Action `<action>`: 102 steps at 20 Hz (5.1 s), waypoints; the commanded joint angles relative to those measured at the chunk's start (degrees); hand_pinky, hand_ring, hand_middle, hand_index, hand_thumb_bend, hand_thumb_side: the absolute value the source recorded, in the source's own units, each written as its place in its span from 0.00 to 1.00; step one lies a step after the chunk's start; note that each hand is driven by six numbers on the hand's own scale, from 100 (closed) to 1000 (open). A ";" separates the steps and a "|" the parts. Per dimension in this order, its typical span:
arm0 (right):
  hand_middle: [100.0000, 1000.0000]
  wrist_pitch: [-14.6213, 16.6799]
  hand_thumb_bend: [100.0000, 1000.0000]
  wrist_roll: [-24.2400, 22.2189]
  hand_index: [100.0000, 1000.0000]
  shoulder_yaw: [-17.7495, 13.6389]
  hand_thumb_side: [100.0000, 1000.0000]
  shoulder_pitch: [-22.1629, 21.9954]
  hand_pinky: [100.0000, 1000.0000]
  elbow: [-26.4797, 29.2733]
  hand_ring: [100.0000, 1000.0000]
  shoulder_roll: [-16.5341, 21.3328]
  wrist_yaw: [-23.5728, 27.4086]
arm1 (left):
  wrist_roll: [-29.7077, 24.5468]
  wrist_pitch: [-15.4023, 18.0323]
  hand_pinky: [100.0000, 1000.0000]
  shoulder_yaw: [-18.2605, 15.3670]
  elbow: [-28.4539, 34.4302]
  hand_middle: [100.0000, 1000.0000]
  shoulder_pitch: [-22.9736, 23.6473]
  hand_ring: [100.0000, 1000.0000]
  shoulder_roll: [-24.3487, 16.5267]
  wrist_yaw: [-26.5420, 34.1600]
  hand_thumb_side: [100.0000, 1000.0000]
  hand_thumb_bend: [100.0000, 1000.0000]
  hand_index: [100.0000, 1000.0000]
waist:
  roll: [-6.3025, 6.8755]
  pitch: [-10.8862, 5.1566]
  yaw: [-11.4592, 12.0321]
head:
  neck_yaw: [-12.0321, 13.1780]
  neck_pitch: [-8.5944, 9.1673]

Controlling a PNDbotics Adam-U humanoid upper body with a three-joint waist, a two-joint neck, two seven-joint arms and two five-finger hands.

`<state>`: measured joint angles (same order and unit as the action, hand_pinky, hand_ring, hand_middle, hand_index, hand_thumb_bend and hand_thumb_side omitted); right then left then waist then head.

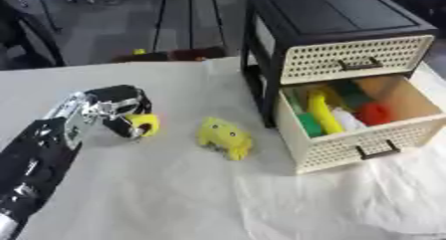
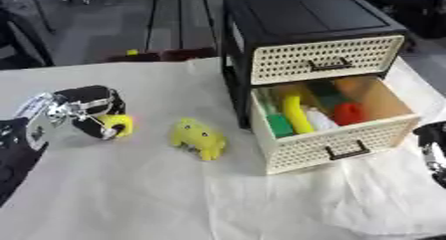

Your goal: Pick up objects from table and place into drawer.

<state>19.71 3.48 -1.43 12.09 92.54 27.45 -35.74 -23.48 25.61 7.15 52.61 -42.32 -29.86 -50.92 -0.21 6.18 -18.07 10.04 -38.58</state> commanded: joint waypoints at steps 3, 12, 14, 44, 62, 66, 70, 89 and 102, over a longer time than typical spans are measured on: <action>0.30 -0.09 0.00 0.26 0.61 -0.75 1.00 0.40 0.10 1.13 0.25 0.79 -0.17 | 0.04 -1.33 0.00 -0.02 7.38 0.00 -2.08 0.00 -2.88 8.21 0.08 0.00 0.22 | -0.54 -1.08 -0.04 | -0.29 0.48; 0.30 0.58 0.00 -0.45 0.62 0.12 1.00 0.47 0.10 0.94 0.25 0.31 0.08 | -5.71 -4.75 0.00 3.19 15.96 0.00 -8.87 0.00 0.65 23.28 0.10 0.00 0.26 | -0.85 -1.87 -1.18 | 0.55 0.17; 0.30 0.79 0.00 -0.74 0.62 0.39 1.00 0.69 0.10 0.87 0.25 0.07 0.22 | -6.67 -5.54 0.00 3.82 16.86 0.00 -10.17 0.00 2.14 25.47 0.11 0.00 0.26 | -0.84 -1.91 -1.84 | 0.86 0.10; 0.30 3.39 0.00 -4.89 0.61 4.24 1.00 6.04 0.11 0.97 0.25 -3.67 1.71 | -20.90 -10.26 0.00 11.06 25.38 0.01 -13.34 0.02 9.64 42.47 0.17 0.00 0.31 | 0.51 -0.67 -9.77 | 4.54 0.36; 0.30 5.16 0.00 -9.04 0.60 7.49 1.00 12.12 0.11 2.63 0.26 -8.48 3.13 | 3.82 1.27 0.28 7.55 16.13 0.31 -14.18 0.34 11.04 12.16 0.09 0.33 0.57 | 2.88 2.82 -17.13 | 11.22 4.55; 0.30 5.13 0.00 -9.08 0.60 7.39 1.00 12.15 0.11 2.66 0.26 -8.55 2.87 | 5.94 4.44 0.43 7.29 15.72 0.43 -13.80 0.47 11.16 8.84 0.35 0.69 0.66 | 2.97 2.92 -17.16 | 11.21 4.58; 0.30 5.14 0.00 -9.09 0.60 7.36 1.00 12.14 0.10 2.62 0.26 -8.59 2.65 | 8.71 5.95 0.49 7.04 15.91 0.48 -13.62 0.52 11.07 7.15 0.50 0.91 0.68 | 2.92 2.92 -16.95 | 11.17 4.63; 0.32 9.06 0.00 -15.11 0.50 12.90 1.00 8.75 0.11 -2.11 0.28 -6.63 4.35 | 0.25 -5.80 0.45 9.05 45.22 0.44 -8.01 0.48 1.10 45.46 0.69 0.34 0.66 | 0.40 -1.33 -6.43 | 6.20 1.96; 0.34 9.70 0.00 -20.15 0.48 13.95 1.00 4.28 0.12 -0.79 0.29 -5.25 6.31 | 4.56 -16.86 0.44 -3.95 52.88 0.43 6.73 0.47 -8.58 59.01 0.75 0.28 0.65 | 0.14 -2.29 -0.12 | 1.07 0.90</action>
<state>29.42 -16.41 12.90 15.89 90.41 20.72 -29.97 -19.94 9.26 5.45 105.17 -35.01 -36.23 7.09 -0.09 4.62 -18.12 11.62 -37.32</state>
